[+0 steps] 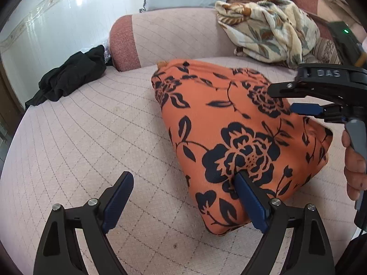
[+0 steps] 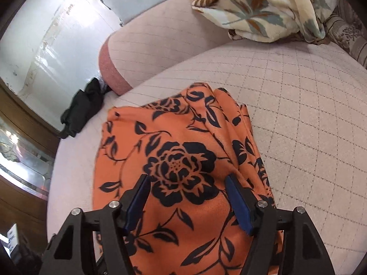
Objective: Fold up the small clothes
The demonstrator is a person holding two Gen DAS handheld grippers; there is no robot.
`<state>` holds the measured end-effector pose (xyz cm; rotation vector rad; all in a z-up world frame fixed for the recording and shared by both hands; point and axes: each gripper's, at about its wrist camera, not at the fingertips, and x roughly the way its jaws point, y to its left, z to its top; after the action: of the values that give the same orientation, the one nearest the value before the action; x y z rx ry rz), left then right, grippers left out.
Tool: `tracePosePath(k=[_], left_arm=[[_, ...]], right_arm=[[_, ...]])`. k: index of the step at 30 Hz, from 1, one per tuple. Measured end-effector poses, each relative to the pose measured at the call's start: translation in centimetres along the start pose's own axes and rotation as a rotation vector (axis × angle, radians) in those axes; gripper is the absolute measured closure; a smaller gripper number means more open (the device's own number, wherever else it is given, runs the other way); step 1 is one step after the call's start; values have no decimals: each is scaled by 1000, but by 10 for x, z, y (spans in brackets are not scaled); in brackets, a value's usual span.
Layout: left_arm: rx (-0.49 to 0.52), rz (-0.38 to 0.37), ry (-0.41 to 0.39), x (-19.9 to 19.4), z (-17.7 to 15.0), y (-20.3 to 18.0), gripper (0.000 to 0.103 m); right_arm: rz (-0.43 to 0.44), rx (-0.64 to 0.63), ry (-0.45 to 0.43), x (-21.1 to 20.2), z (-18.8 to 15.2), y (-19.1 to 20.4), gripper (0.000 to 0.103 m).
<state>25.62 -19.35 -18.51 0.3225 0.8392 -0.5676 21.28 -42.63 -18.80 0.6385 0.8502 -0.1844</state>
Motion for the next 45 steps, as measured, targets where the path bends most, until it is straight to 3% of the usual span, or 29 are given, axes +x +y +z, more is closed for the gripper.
tracePosePath(k=[5, 13, 27, 31, 33, 40, 45], left_arm=[[-9, 44, -71, -11, 7, 5, 13], [-71, 91, -122, -23, 15, 19, 13], [-161, 182, -149, -47, 13, 37, 13], [-170, 259, -126, -53, 14, 40, 12], [-150, 295, -158, -62, 11, 39, 12], [-225, 216, -199, -122, -11, 41, 12], [-250, 218, -196, -169, -37, 35, 12]], right_arm=[[85, 27, -87, -33, -4, -3, 32], [77, -63, -128, -59, -24, 15, 32], [-25, -149, -241, -102, -52, 22, 32], [-48, -165, -279, -120, -65, 23, 32], [-67, -175, -300, -130, -74, 25, 32], [-47, -141, -314, -154, -103, 25, 32], [-29, -175, -338, -183, -126, 41, 32]])
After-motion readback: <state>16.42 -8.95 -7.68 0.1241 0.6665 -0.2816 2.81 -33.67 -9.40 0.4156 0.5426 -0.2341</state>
